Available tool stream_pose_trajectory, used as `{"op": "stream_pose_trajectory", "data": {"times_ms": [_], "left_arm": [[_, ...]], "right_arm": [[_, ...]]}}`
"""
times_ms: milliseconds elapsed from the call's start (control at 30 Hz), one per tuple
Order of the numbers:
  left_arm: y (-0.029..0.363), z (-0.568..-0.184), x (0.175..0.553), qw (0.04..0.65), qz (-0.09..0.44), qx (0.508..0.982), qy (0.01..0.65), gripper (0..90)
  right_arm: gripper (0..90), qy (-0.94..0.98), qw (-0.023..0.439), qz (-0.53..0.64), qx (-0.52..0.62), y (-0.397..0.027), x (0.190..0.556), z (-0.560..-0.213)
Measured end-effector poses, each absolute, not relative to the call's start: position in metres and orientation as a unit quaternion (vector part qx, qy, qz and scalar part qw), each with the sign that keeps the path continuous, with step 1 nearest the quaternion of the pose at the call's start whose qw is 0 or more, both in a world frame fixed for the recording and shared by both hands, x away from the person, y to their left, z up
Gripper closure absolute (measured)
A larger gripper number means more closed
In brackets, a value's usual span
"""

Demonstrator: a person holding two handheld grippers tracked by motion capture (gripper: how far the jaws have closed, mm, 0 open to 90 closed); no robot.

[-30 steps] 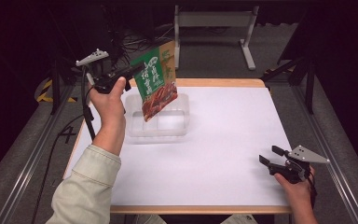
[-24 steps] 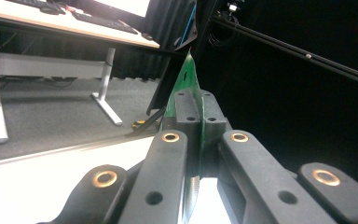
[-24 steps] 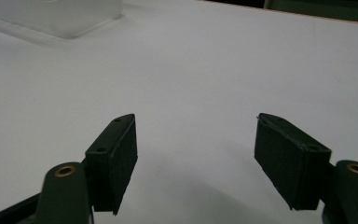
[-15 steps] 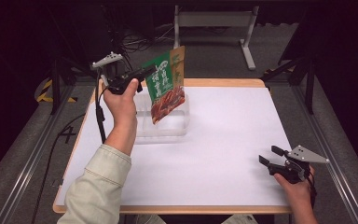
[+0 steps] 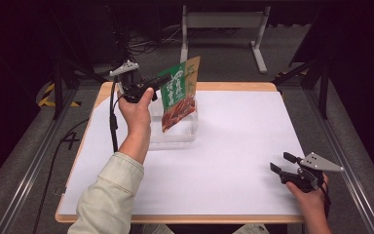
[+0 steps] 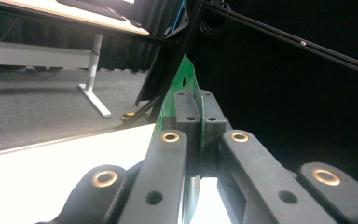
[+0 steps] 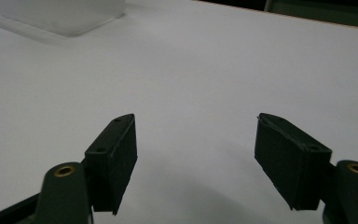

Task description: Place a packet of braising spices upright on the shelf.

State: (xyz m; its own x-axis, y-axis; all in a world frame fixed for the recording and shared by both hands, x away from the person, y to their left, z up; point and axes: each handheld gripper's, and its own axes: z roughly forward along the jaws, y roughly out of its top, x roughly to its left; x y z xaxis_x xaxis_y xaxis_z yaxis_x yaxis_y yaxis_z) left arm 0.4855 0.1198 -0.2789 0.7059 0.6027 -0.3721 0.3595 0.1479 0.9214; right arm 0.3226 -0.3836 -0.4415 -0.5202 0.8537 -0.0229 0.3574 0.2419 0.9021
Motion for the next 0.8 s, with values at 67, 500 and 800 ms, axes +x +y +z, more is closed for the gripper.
{"op": "stream_pose_trajectory", "data": {"times_ms": [67, 500, 800], "left_arm": [[0.119, -0.281, 0.486, 0.660, 0.092, 0.646, 0.372, 89.8], [0.119, -0.294, 0.489, 0.659, 0.085, 0.647, 0.375, 89.8], [0.119, -0.300, 0.489, 0.658, 0.083, 0.646, 0.379, 89.7]], "right_arm": [[29.8, 0.741, 0.270, 0.460, 0.409, -0.384, 0.323, -0.441], [29.7, 0.743, 0.269, 0.459, 0.406, -0.383, 0.323, -0.442], [29.7, 0.744, 0.267, 0.456, 0.408, -0.383, 0.324, -0.442]]}}
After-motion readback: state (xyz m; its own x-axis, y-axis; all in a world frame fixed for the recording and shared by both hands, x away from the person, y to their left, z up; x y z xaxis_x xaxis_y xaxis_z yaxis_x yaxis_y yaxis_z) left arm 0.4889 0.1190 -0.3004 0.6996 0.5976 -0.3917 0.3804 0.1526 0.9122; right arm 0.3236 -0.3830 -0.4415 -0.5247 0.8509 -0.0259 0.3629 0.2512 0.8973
